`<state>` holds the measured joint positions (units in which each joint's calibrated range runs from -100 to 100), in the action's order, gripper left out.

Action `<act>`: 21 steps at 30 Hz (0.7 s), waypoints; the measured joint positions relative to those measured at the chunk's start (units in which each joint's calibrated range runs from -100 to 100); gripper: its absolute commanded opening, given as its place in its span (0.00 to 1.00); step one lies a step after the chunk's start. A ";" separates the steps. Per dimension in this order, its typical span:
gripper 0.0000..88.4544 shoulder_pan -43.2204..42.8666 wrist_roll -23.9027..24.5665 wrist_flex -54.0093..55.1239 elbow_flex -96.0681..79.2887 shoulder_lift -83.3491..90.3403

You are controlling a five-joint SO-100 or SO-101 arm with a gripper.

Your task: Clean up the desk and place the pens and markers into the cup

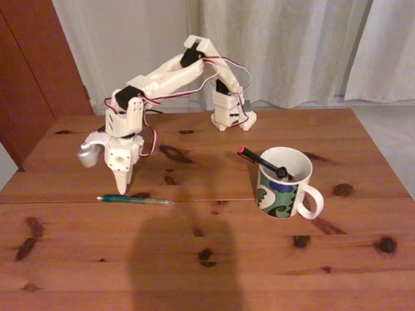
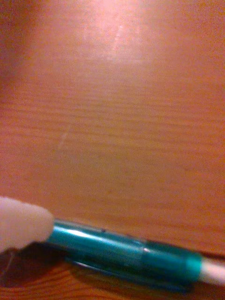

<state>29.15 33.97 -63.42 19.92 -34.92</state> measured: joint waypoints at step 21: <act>0.17 1.39 -1.61 0.00 4.33 -3.22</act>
<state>30.55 32.36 -63.42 24.25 -38.14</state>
